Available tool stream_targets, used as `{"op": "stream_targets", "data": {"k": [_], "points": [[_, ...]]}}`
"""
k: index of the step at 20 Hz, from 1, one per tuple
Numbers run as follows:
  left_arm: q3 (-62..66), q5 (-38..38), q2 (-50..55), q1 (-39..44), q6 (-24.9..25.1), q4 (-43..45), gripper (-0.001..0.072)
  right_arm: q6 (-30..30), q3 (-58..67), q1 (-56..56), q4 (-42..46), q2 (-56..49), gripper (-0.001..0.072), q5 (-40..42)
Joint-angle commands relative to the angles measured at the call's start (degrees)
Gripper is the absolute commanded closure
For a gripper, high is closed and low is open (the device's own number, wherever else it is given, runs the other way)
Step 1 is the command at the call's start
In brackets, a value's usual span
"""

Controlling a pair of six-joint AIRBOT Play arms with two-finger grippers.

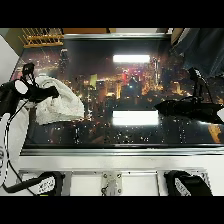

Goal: Fold the clothes and pants, and hang the long-sleeved shirts on hangers.

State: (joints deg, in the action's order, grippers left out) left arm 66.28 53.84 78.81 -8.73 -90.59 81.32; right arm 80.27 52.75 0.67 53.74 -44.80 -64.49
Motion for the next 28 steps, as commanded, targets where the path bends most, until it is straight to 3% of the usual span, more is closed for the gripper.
{"op": "stream_targets", "data": {"k": [1,4,5,7,8,11,16,21,22,23,24,28], "points": [[0.0,3.4,9.1,-3.2,-0.5,0.0,-0.0001,0.0,0.0,0.1,0.0,0.0,0.0686,0.0],[0.1,1.6,13.7,-0.8,-0.5,-3.7,-0.0001,0.0,0.0,0.1,0.0,0.0,0.0686,0.0],[0.1,1.1,14.4,0.4,-0.5,-4.0,0.0061,0.0,0.0,0.1,0.0,0.0,0.0686,0.0],[0.5,0.1,14.3,3.1,-0.5,-5.0,0.0589,0.0,0.0,0.1,0.0,0.0,0.0686,0.0],[1.8,0.4,14.0,4.7,-0.5,-5.5,0.0677,0.0,0.0,0.1,0.0,0.0,0.0686,0.0],[10.2,3.7,11.0,12.7,1.5,-9.5,0.0677,0.0,0.0,0.1,0.0,0.0,0.0686,0.0],[22.3,6.8,6.0,35.2,7.1,-10.7,0.0678,0.0,0.0,0.0,0.0,0.0,0.0686,0.0],[23.8,10.6,6.1,51.9,8.4,-3.8,0.0676,0.0,0.0,0.0,0.0,0.0,0.0686,0.3],[22.9,10.8,6.1,53.2,7.3,-1.5,0.0541,0.0,0.0,-0.1,0.0,0.0,0.0687,0.2],[22.1,10.8,5.9,53.5,5.6,0.0,0.0199,0.0,0.0,-0.1,0.0,0.0,0.0686,0.2],[21.2,10.8,5.5,52.7,1.7,1.6,0.008,0.0,0.0,-0.1,0.0,0.0,0.0686,0.2],[10.6,5.4,-2.4,42.1,-12.2,1.5,0.008,0.0,0.0,-0.1,0.0,0.0,0.0686,0.2]]}}
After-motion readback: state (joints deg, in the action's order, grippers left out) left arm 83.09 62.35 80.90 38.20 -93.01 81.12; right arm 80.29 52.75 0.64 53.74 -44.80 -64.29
